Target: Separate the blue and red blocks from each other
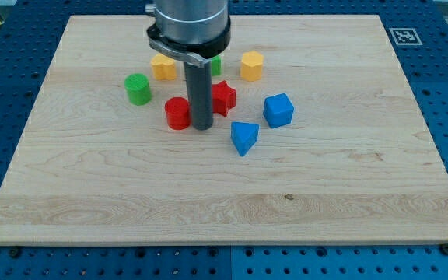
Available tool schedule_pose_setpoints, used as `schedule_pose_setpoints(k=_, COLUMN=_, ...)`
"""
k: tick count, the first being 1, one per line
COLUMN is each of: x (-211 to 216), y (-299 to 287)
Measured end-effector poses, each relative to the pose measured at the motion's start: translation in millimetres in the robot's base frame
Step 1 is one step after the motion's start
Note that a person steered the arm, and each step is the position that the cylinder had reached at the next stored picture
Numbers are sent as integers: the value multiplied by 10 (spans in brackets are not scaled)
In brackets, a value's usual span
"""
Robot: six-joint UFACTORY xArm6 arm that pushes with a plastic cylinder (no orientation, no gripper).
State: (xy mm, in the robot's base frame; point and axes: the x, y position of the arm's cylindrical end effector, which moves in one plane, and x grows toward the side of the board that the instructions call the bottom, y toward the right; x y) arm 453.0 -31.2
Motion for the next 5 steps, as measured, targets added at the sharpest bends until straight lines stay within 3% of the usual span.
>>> schedule_pose_setpoints(k=3, x=-162, y=31)
schedule_pose_setpoints(k=5, x=-215, y=-319)
